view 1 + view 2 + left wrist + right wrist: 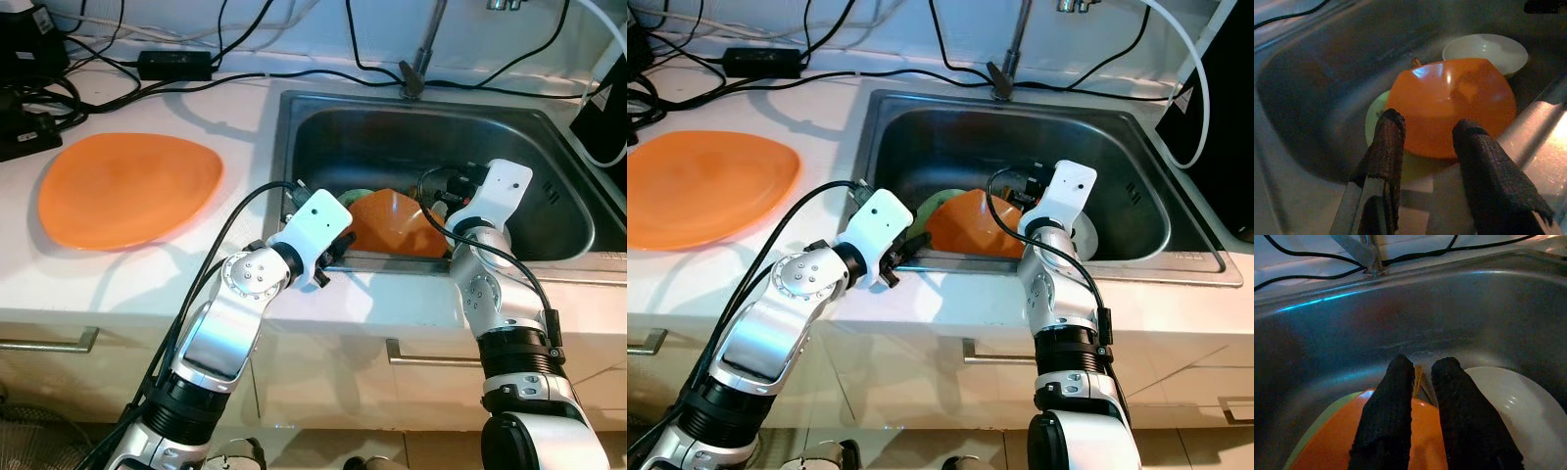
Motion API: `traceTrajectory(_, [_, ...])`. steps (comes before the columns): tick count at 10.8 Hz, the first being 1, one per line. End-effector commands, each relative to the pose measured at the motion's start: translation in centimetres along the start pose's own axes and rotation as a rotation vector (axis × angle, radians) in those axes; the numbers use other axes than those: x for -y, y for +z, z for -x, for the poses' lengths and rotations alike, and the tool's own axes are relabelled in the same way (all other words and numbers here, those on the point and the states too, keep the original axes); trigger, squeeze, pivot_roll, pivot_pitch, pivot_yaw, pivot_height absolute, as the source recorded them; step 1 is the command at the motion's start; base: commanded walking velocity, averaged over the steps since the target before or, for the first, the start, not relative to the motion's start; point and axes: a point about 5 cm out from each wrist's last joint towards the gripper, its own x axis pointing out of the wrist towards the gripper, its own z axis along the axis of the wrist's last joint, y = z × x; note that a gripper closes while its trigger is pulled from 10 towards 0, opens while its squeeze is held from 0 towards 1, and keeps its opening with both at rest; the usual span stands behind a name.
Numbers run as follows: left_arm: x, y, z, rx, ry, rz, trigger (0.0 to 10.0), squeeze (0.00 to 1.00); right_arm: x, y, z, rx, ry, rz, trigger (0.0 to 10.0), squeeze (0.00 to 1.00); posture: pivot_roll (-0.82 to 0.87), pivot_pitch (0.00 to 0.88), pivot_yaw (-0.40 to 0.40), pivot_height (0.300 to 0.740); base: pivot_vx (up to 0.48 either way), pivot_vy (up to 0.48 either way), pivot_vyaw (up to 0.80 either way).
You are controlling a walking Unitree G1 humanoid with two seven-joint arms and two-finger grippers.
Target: Kitchen organization
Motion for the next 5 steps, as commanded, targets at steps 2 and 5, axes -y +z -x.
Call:
traceTrajectory(2, [-0.4,-0.5,-0.2,0.033,0.067,0.009,10.0,0.0,-1.2,1.8,0.7,0.113,0.084,0.026,10.0,0.0,0.09,0.082,-0.079,0.74,0.0,0.0,0.0])
traceTrajectory(5, [-2.9,0.2,0.5,0.143,0.284,-0.106,10.0,0.0,-4.2,4.2,4.8,0.264,0.385,0.017,10.0,0.0,0.07,0.091,-0.074,0.74,0.0,0.0,0.0])
